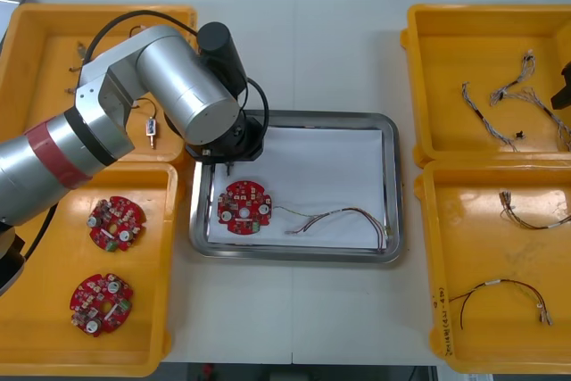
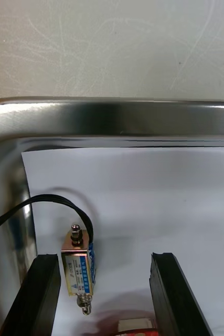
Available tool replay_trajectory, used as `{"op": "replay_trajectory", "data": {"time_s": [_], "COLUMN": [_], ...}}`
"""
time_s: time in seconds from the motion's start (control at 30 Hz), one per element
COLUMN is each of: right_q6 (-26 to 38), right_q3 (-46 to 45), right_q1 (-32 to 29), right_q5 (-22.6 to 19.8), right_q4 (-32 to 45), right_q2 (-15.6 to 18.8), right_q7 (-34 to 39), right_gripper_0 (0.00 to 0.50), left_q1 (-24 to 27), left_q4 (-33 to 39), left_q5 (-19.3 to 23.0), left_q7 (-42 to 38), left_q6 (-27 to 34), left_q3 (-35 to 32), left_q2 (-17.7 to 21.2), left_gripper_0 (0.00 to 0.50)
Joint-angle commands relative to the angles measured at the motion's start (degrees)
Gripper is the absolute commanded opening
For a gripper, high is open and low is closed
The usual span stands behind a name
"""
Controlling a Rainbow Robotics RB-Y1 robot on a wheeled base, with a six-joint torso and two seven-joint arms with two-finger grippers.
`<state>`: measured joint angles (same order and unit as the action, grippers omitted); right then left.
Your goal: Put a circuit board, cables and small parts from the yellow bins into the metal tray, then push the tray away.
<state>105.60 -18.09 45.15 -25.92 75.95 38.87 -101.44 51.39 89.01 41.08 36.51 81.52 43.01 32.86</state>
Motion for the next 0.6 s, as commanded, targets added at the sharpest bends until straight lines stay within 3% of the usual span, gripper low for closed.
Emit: {"op": "replay_trajectory", "data": {"time_s": [0.03,0.6], "right_q6": [-2.42,-12.35], "right_q3": [0.78,0.87], "right_q1": [2.93,5.56], "right_q5": [-0.19,-0.19], "right_q4": [-2.3,-13.11], "right_q2": [3.41,4.02], "right_q7": [-5.79,-23.81], "right_gripper_0": [0.5,0.5], "left_q1": [2.83,2.83], "left_q4": [3.63,13.56], "left_q5": [-0.74,0.23], "left_q7": [-3.99,-5.48], "left_q6": [2.77,19.38], "left_q3": [-0.65,-13.48], "left_q2": [-0.87,1.68], "left_gripper_0": [0.5,0.5]}}
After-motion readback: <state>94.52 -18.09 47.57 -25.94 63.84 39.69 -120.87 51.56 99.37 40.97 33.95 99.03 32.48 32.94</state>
